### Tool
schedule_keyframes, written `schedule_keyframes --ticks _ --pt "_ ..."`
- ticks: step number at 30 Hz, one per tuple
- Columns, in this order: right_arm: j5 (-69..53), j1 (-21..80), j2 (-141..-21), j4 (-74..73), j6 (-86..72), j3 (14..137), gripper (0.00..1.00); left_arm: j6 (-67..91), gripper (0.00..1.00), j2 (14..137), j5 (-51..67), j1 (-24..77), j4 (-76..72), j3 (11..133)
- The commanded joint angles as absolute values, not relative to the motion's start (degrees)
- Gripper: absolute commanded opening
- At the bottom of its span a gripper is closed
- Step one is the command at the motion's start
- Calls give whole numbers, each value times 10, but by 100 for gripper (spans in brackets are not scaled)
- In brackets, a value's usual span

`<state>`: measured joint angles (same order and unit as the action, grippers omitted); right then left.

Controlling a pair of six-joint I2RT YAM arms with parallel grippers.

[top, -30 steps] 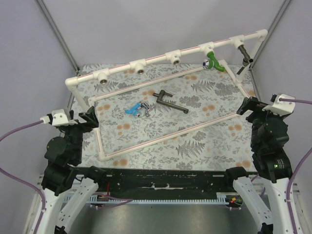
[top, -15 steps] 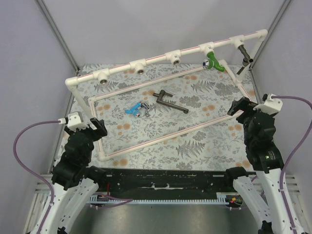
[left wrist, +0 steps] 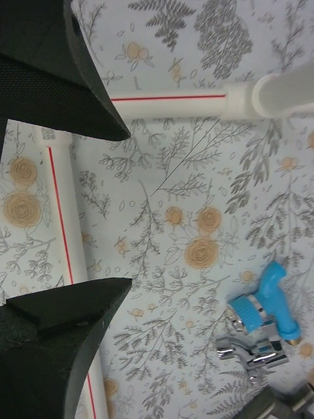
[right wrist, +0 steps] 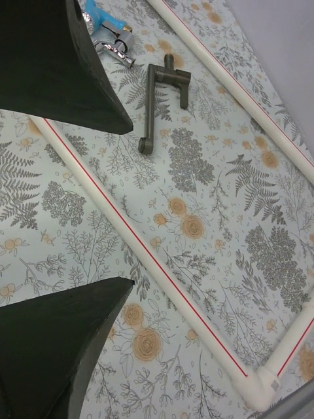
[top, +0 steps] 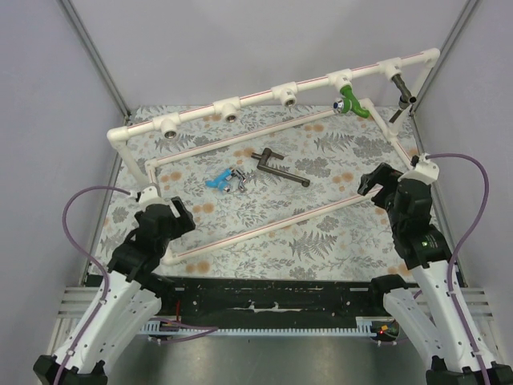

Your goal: Install the water faucets

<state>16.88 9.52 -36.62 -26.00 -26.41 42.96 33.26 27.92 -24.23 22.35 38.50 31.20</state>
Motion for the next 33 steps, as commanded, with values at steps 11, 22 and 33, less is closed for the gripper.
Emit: schedule_keyframes --ticks 11,22,33 --pt "59 96 -399 -207 -351 394 98 501 87 367 -132 225 286 260" --pt "-58 117 -518 -61 -424 310 87 457 88 346 -164 225 290 273" --pt "24 242 -692 103 -411 320 84 434 88 343 -137 225 272 272"
